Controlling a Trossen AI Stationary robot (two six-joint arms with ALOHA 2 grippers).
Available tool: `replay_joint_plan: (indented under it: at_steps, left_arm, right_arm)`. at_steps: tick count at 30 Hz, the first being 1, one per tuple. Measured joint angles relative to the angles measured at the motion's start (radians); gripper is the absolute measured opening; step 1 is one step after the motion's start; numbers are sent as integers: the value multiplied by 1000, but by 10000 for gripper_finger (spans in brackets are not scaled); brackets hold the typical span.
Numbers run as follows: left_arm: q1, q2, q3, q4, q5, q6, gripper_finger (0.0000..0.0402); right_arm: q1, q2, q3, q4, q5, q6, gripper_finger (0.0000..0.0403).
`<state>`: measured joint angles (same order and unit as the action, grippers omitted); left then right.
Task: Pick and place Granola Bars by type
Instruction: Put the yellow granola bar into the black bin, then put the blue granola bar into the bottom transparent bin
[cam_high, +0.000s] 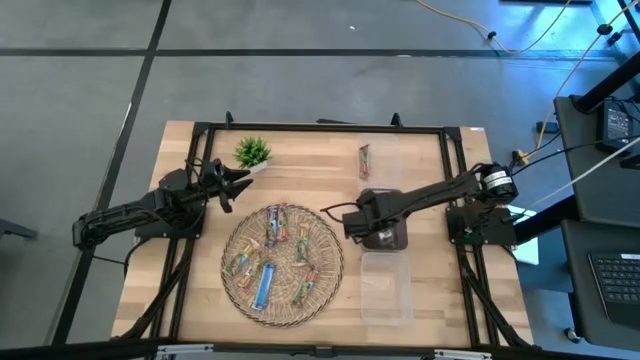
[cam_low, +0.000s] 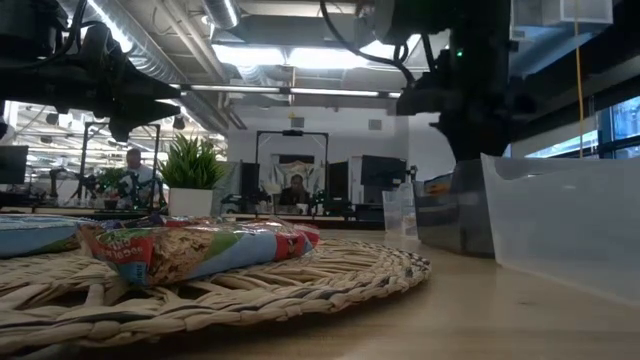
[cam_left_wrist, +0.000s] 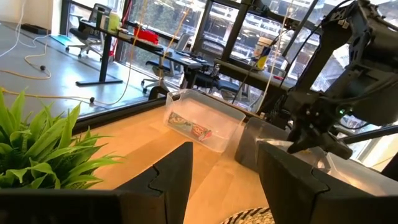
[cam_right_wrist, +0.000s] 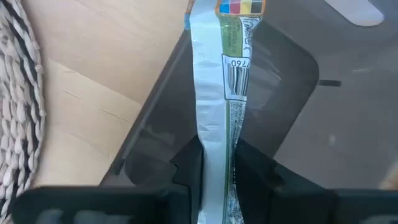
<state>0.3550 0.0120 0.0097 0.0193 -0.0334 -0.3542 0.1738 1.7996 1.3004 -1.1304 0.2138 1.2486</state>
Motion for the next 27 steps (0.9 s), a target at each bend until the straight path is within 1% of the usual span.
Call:
replay_joint_plan:
  at_steps: [3,16,19,23,25,27]
  left_arm:
    - [0,0,0,0,0,-1,169]
    - [0,0,0,0,0,0,169]
    - [0,0,0,0,0,-1,169]
    - [0,0,0,0,0,-2,169]
    - [0,0,0,1,1,-2,169]
    - [0,0,0,7,1,-2,169]
  right_arm:
    - [0,0,-10,24,1,3,83]
    - [-3,0,-12,24,3,24,86]
    - [-3,0,-12,21,4,27,104]
    - [-3,0,-12,14,4,27,150]
    - [-3,0,-8,-16,4,27,173]
    - [-1,0,16,-83,18,19,190]
